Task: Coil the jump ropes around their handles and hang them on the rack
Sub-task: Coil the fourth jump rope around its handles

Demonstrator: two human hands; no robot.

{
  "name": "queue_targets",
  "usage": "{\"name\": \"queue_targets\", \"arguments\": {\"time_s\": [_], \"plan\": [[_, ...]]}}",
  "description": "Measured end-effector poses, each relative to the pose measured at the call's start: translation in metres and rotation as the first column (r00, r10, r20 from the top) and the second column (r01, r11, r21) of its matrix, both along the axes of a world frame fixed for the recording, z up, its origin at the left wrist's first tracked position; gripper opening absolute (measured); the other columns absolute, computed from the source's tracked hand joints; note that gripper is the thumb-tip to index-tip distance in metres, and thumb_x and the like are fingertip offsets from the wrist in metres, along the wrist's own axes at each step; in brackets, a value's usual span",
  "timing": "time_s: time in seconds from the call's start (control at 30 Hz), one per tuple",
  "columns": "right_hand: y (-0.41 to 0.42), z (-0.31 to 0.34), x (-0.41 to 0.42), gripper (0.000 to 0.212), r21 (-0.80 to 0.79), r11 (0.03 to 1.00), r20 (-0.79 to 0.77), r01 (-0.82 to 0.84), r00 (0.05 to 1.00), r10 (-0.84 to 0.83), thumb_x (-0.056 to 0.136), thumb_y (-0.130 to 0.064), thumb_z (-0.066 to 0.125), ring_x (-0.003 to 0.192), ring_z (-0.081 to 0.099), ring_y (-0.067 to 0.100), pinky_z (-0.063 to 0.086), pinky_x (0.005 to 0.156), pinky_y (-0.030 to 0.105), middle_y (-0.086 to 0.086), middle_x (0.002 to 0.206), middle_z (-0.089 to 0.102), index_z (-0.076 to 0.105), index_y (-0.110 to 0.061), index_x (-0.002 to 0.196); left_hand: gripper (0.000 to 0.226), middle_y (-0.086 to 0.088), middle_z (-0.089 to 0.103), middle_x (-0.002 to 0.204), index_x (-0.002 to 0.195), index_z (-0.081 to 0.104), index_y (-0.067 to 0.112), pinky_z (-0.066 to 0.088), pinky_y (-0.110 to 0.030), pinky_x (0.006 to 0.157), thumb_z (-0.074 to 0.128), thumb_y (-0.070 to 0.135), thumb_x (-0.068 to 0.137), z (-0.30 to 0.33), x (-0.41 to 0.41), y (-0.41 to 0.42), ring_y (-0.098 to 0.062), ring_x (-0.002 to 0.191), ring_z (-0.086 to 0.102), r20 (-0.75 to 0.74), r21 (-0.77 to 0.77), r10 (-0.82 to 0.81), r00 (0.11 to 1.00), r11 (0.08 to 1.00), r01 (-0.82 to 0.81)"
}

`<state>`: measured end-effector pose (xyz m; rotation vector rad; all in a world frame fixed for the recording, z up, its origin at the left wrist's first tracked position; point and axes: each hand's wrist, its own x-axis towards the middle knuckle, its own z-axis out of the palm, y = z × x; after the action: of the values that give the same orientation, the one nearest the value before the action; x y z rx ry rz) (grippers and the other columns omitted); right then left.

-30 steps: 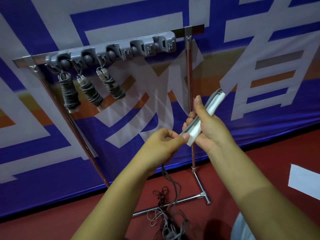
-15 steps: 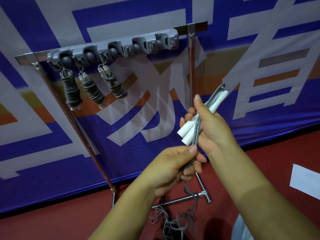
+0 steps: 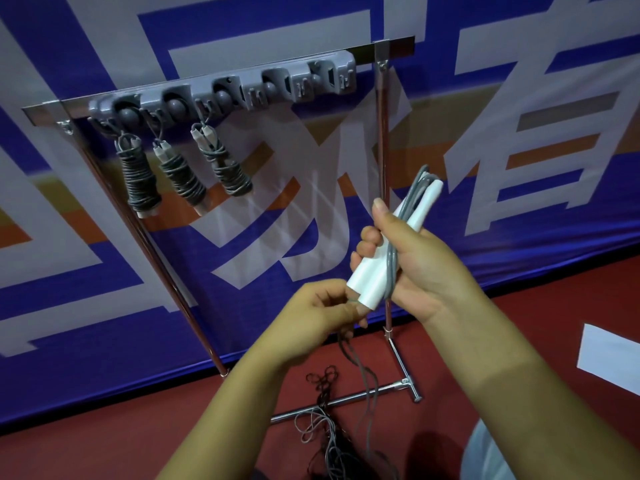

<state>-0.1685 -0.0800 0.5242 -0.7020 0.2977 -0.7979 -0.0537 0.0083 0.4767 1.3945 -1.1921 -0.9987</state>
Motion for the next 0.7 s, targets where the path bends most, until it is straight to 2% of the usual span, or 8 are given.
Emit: {"name": "queue_targets", "arguments": {"time_s": [0.13,0.3,0.37,0.43,0.5,0.53,0.6,0.7], "plan": [[0.004,-0.001,-0.002,0.02,-0.075,0.991,-0.068,-0.112,0.992,0.107,0.09,-0.022,0.059,0.053,0.05,0.012,0.053,0.064,0.031,0.0,0.058,0.045,0.045,-0.014,0.077,0.046,-0.014,0.059,0.074,0.089,0.059,-0.015,0.046,-0.023,0.059,0.07,0.016,0.057,0.007,0.012,-0.004,-0.014,0.062,0.054,-0.03,0.004,0.037,0.999,0.999,-0.037],[0.005,-0.01,-0.006,0.019,-0.213,0.971,-0.196,-0.11,0.978,0.068,0.093,-0.02,0.057,0.059,0.061,0.017,0.054,0.07,0.037,0.001,0.06,0.05,0.047,-0.012,0.079,0.035,-0.002,0.058,0.064,0.078,0.064,-0.003,0.04,-0.021,0.056,0.07,0.024,0.057,0.015,0.02,-0.002,-0.009,0.056,0.049,-0.001,0.025,0.019,1.0,0.999,-0.019],[0.004,-0.013,-0.005,0.019,-0.275,0.958,-0.252,-0.077,0.968,0.005,0.092,-0.019,0.058,0.06,0.063,0.018,0.054,0.069,0.037,0.0,0.06,0.053,0.049,-0.011,0.077,0.022,-0.001,0.057,0.06,0.071,0.066,0.005,0.039,-0.023,0.056,0.064,0.023,0.059,0.018,0.018,0.001,-0.01,0.055,0.048,0.008,0.047,0.024,1.0,0.999,-0.024],[0.004,-0.017,-0.002,0.02,-0.289,0.957,-0.27,-0.007,0.96,-0.074,0.092,-0.018,0.06,0.061,0.062,0.019,0.054,0.064,0.034,-0.001,0.058,0.054,0.05,-0.011,0.075,0.008,0.003,0.058,0.06,0.065,0.067,0.018,0.041,-0.023,0.058,0.064,0.024,0.068,0.022,0.014,0.004,-0.009,0.056,0.049,0.12,0.066,0.052,0.991,0.996,-0.06],[0.005,-0.021,0.0,0.019,-0.279,0.957,-0.271,0.074,0.951,-0.152,0.091,-0.018,0.061,0.061,0.064,0.017,0.054,0.06,0.03,-0.001,0.058,0.056,0.051,-0.011,0.077,0.016,0.004,0.06,0.062,0.07,0.067,0.017,0.044,-0.027,0.063,0.066,0.026,0.084,0.021,0.01,0.006,-0.009,0.059,0.051,0.288,0.072,0.103,0.952,0.989,-0.129],[0.006,-0.022,0.001,0.017,-0.28,0.954,-0.267,0.104,0.946,-0.181,0.09,-0.018,0.062,0.061,0.065,0.016,0.054,0.059,0.029,-0.002,0.058,0.057,0.052,-0.011,0.078,0.019,0.004,0.062,0.063,0.074,0.068,0.015,0.046,-0.028,0.064,0.063,0.025,0.089,0.02,0.009,0.006,-0.008,0.059,0.053,0.309,0.074,0.131,0.942,0.984,-0.161],[0.008,-0.022,0.002,0.015,-0.295,0.945,-0.257,0.141,0.941,-0.221,0.089,-0.018,0.063,0.064,0.068,0.015,0.057,0.06,0.029,-0.002,0.059,0.059,0.054,-0.011,0.081,0.019,0.003,0.063,0.064,0.079,0.068,0.011,0.049,-0.027,0.063,0.059,0.02,0.092,0.02,0.009,0.009,-0.007,0.056,0.053,0.252,0.1,0.163,0.954,0.976,-0.193],[0.01,-0.023,0.003,0.014,-0.344,0.921,-0.253,0.181,0.927,-0.277,0.089,-0.017,0.063,0.068,0.07,0.014,0.059,0.064,0.03,-0.002,0.06,0.061,0.054,-0.009,0.084,0.012,-0.005,0.062,0.065,0.082,0.066,0.004,0.053,-0.024,0.06,0.059,0.009,0.091,0.023,0.01,0.01,-0.007,0.053,0.054,0.044,0.168,0.158,0.987,0.972,-0.163]]}}
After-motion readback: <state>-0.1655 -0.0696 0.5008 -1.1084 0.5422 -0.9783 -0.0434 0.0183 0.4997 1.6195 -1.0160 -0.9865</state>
